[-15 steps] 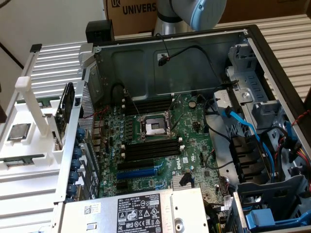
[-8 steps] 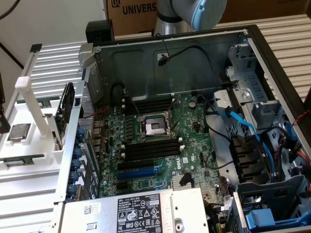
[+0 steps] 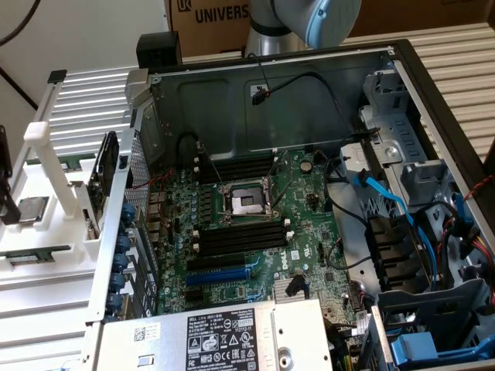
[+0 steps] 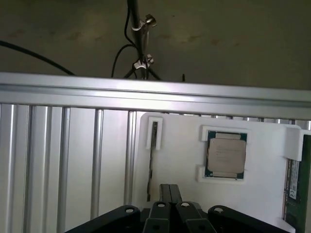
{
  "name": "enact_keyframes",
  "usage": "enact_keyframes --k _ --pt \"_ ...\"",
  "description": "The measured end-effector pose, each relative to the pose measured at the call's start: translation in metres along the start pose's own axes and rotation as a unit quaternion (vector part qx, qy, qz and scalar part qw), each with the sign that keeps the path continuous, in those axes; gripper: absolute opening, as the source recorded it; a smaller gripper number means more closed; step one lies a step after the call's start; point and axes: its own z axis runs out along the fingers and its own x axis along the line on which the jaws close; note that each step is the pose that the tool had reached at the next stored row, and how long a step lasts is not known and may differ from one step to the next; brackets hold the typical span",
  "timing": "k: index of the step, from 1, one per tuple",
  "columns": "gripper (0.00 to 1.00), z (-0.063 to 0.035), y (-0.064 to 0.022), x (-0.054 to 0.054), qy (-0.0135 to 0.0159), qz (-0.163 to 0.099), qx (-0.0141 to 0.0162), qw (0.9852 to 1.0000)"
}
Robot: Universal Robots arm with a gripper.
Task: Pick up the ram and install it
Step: 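Pick up the ram and move it above insertion slot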
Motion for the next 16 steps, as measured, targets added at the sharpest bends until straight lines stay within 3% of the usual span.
enact_keyframes --k 5,16 --pt "0.1 0.0121 -0.0037 0.007 -0.0001 0.0 0.0 1.0" --pt "0.1 0.0164 -0.0116 0.013 -0.0003 0.0 0.0001 1.0"
